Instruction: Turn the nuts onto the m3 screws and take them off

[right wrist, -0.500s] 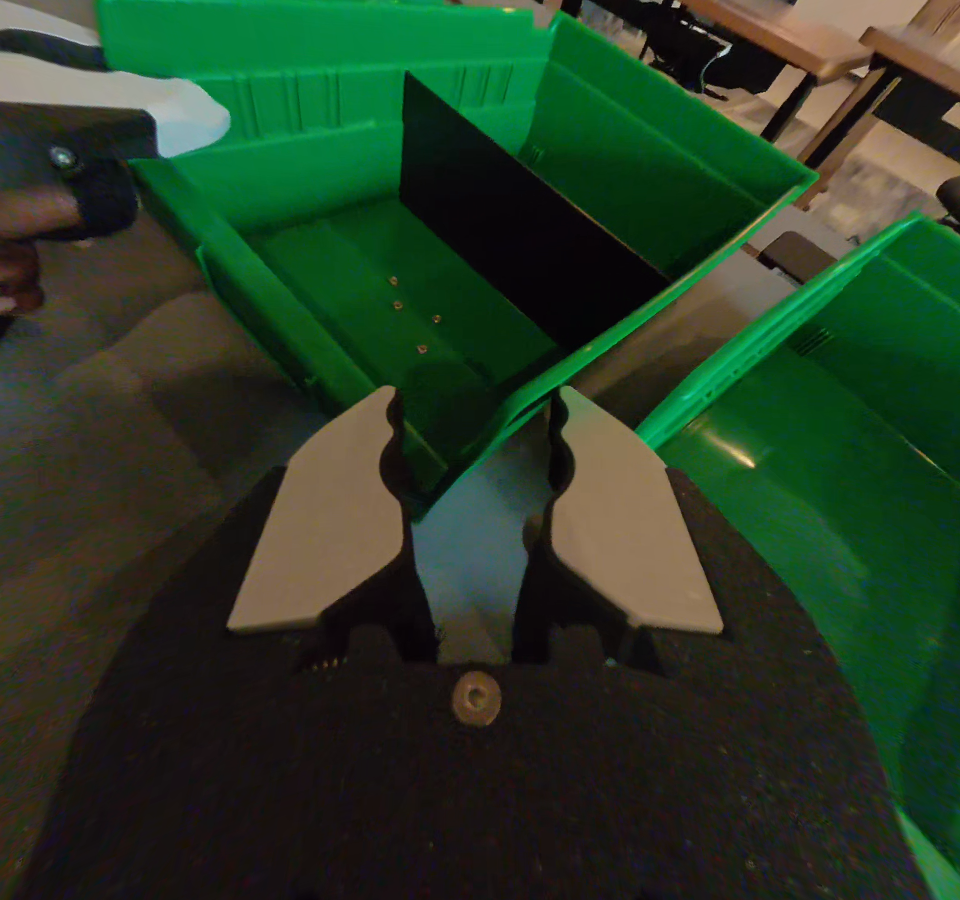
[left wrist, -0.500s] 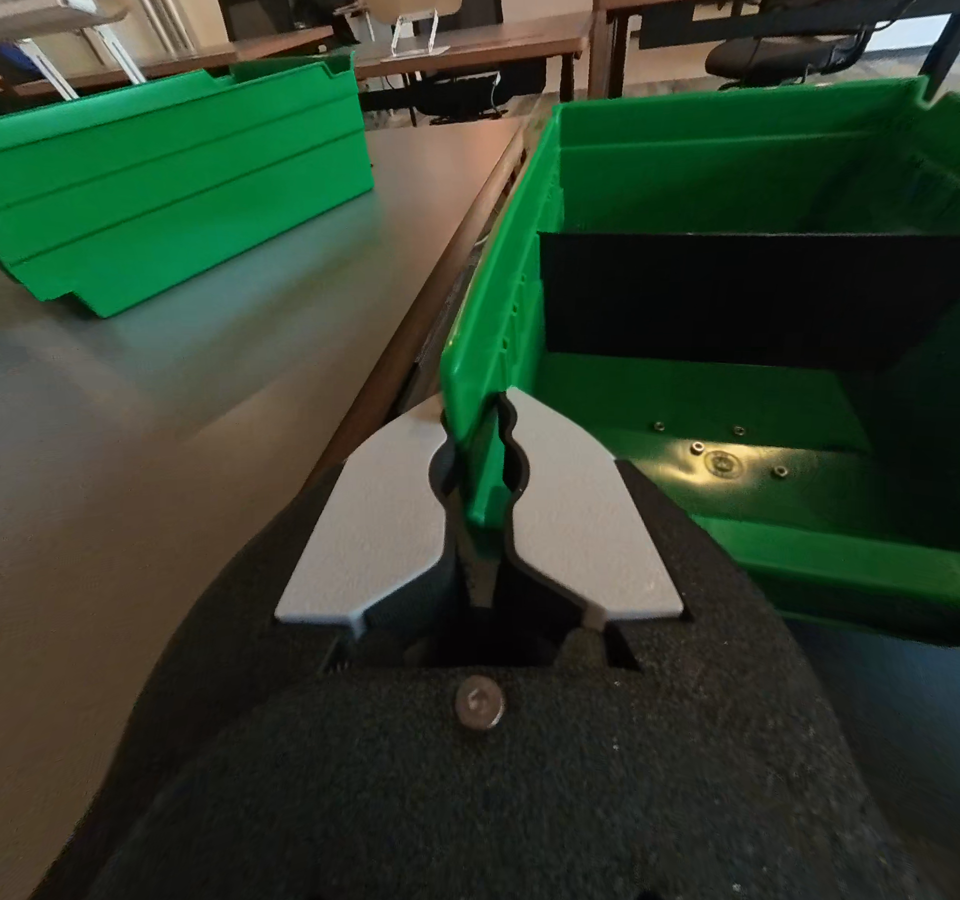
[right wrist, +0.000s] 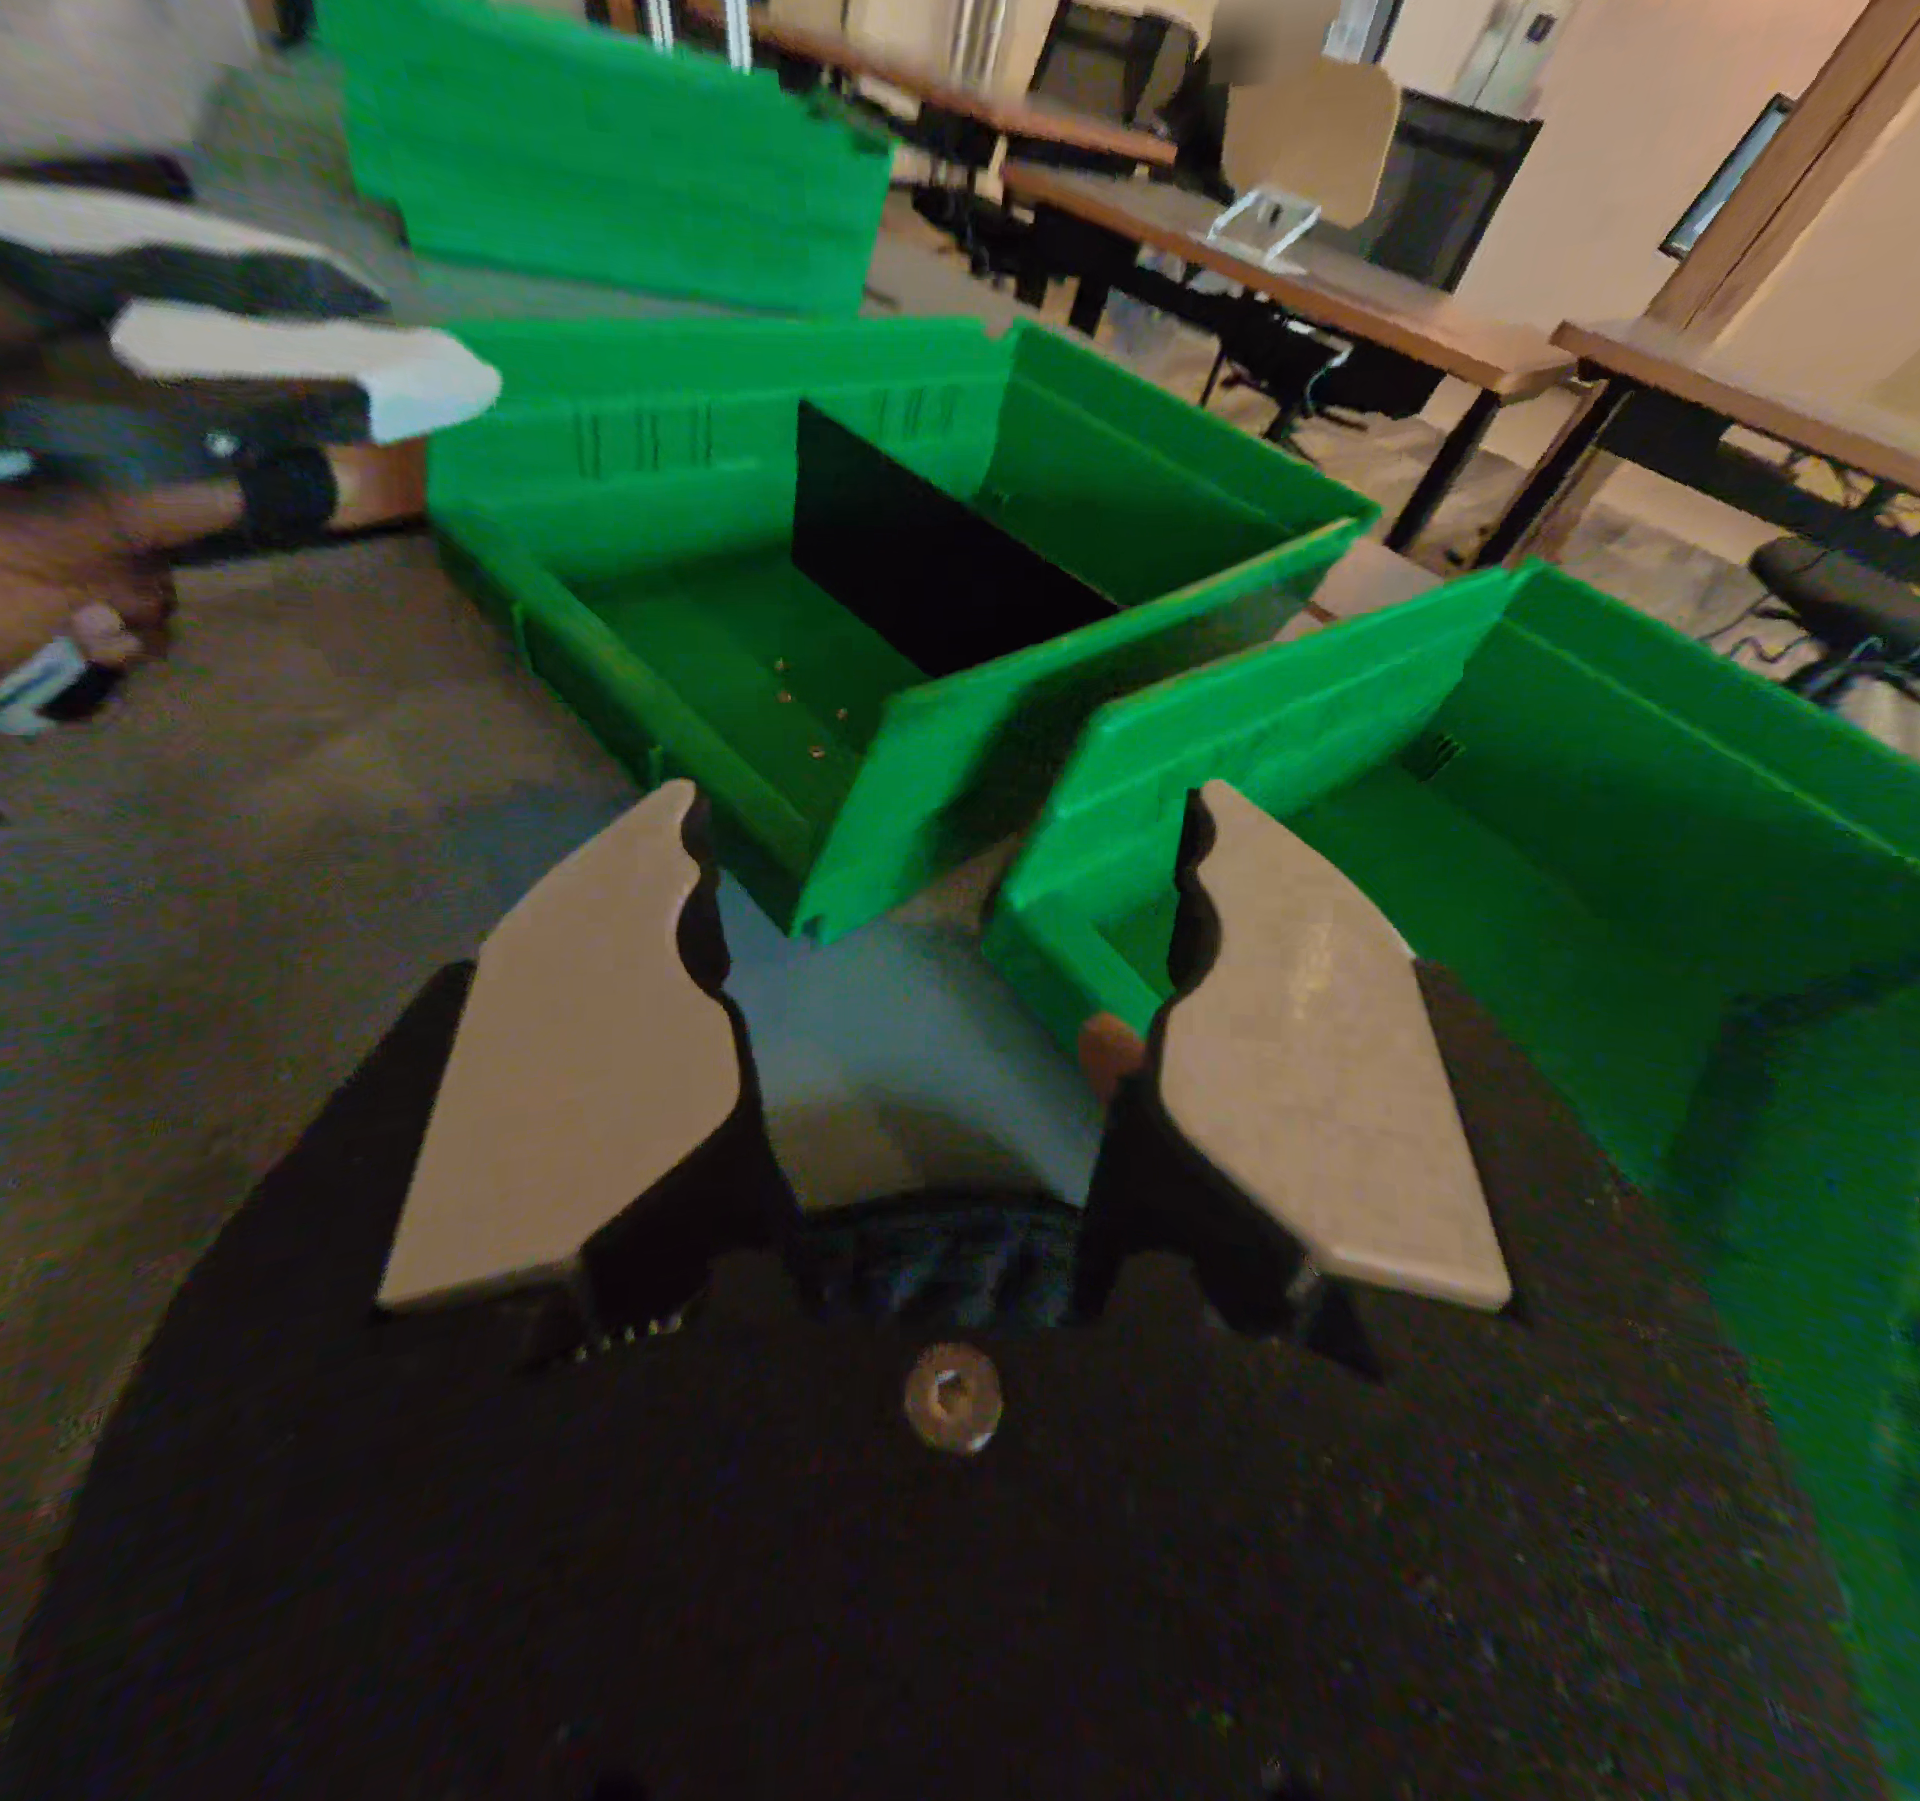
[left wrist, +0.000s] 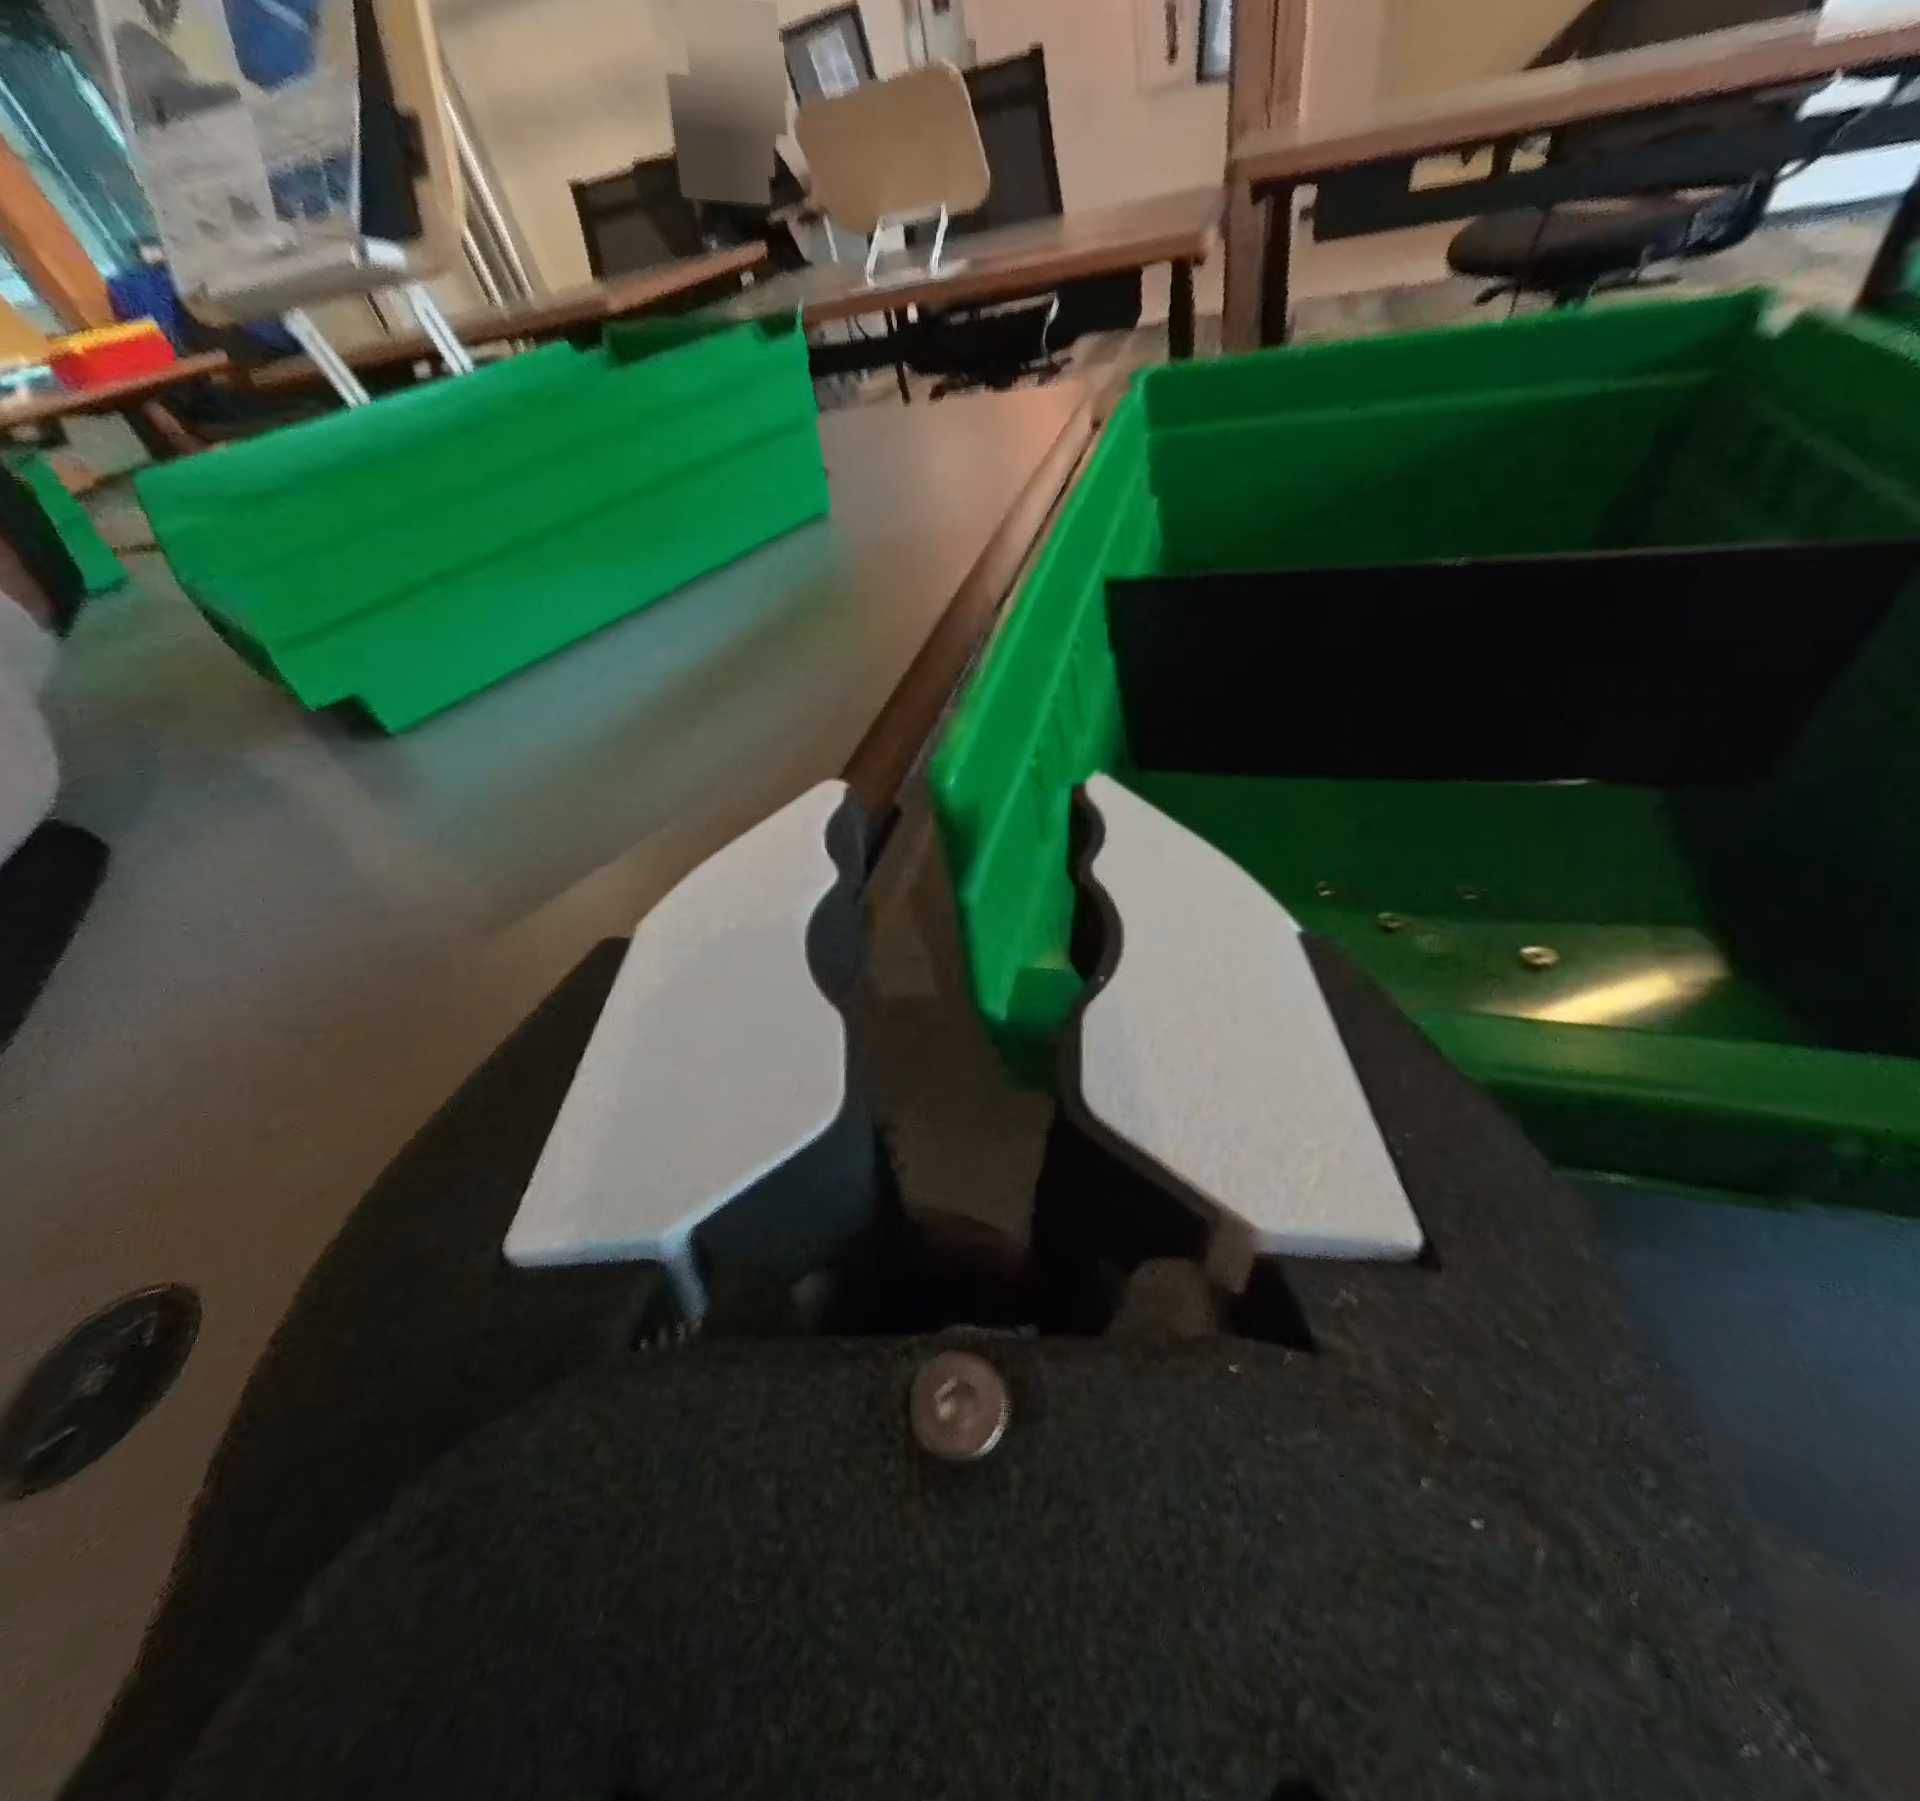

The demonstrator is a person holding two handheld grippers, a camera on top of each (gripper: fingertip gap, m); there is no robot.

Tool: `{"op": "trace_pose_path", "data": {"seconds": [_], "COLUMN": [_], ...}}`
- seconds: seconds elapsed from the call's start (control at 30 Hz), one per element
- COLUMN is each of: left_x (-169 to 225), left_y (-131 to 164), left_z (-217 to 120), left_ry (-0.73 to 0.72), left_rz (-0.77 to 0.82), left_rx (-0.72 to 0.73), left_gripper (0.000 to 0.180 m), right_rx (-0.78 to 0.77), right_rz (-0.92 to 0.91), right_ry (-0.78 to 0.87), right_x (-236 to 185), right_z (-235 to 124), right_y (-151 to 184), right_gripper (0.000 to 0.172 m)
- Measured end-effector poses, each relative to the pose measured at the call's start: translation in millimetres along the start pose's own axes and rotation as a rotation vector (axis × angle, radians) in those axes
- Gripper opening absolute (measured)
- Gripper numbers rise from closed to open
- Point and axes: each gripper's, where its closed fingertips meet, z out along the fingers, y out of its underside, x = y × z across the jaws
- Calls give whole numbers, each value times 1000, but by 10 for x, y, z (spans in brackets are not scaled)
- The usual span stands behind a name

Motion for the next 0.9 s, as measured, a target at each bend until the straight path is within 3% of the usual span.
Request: {"op": "trace_pose_path", "data": {"seconds": [0.1,0.23,0.37,0.57,0.9], "left_x": [352,1175,1988,2352,2415], "left_y": [-259,-580,-608,-235,-167], "left_z": [-284,-672,-814,-431,-102], "left_ry": [113,369,540,402,316], "left_rz": [-15,-80,-76,85,114], "left_rx": [71,136,84,-56,-114], "left_gripper": [42,41,37,35,27], "right_rx": [58,59,15,-58,-239], "right_rz": [131,209,257,337,281], "right_ry": [23,187,346,351,313], "right_x": [330,975,1530,1739,1725], "right_z": [-341,-720,-1002,-1074,-734], "right_y": [2,220,563,872,1093], "right_gripper": [81,80,80,77,63]}}
